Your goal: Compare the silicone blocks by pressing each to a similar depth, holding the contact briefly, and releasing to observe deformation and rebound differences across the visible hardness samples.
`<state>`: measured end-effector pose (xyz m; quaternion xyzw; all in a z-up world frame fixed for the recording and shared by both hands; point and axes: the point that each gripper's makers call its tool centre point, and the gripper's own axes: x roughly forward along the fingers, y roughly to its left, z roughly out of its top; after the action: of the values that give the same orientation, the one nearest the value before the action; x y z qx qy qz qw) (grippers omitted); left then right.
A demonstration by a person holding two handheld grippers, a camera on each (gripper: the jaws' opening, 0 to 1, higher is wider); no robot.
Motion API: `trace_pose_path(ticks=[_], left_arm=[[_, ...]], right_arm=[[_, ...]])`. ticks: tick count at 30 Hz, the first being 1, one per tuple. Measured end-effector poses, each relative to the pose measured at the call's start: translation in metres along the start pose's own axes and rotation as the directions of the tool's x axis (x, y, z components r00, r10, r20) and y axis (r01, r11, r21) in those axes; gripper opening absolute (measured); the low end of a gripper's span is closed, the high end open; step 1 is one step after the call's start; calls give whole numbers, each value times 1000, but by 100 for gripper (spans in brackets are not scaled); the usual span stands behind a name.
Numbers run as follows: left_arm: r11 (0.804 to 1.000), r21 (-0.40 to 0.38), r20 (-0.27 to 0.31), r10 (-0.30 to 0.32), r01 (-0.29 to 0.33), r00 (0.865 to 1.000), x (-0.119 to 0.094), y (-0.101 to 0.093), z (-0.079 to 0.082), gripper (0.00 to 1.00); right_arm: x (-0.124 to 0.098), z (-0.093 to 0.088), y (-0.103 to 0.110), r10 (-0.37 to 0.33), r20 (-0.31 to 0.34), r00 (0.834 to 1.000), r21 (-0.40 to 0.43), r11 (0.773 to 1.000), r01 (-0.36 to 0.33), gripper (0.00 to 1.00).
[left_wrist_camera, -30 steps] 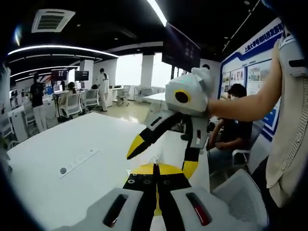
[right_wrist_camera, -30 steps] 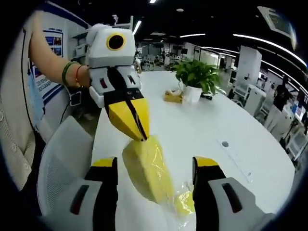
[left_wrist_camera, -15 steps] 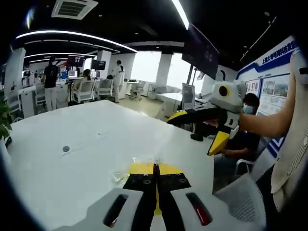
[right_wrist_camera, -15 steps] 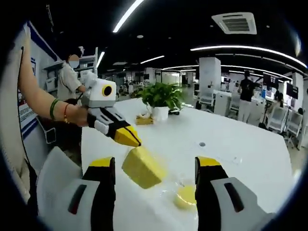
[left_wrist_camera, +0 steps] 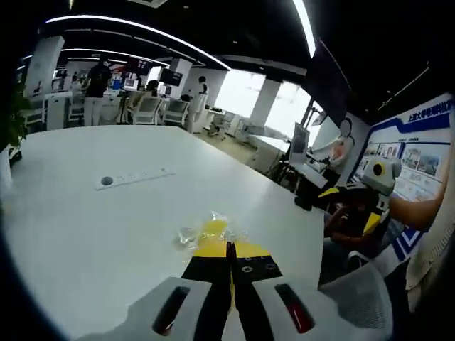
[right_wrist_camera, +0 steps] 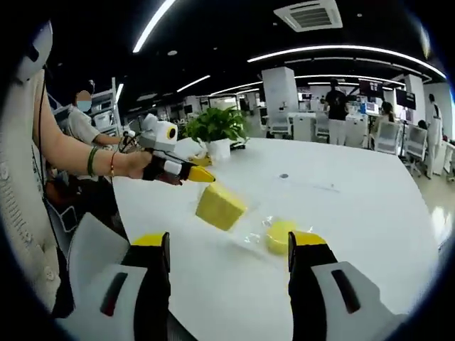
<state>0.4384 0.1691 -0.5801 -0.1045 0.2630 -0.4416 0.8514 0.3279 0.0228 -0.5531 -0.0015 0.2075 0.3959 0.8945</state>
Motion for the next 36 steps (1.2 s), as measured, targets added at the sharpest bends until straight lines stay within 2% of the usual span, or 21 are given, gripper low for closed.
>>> trace_pose_path(ticks=[6,8,18,23,26,36], left_arm=[[1000,-11,-17,23,-23,1000,2,22,-11,0],[998,-42,14,42,-41,999,2,34,-6,0],[990,-35,24,134,-133,991,2,94,-2,0],[987,-33,-8,157,-157,988,7,120,-10,0],[985,-6,-43,170,-170,985,10,130,-18,0],[983,6,-119,185,-185,976,19,155,-42,0]], right_arm=[[-9,0,-1,-22,31,999,74,997,19,62],[-11,-4,-2,-33,15,999,77,997,31,62],[-14,-19,-9,-68,-29,997,97,993,70,60],[-14,-24,-11,-72,-50,996,102,992,77,60],[-14,-26,-13,-79,-58,995,109,990,85,60],[-13,-37,-15,-91,-86,992,129,986,102,59]])
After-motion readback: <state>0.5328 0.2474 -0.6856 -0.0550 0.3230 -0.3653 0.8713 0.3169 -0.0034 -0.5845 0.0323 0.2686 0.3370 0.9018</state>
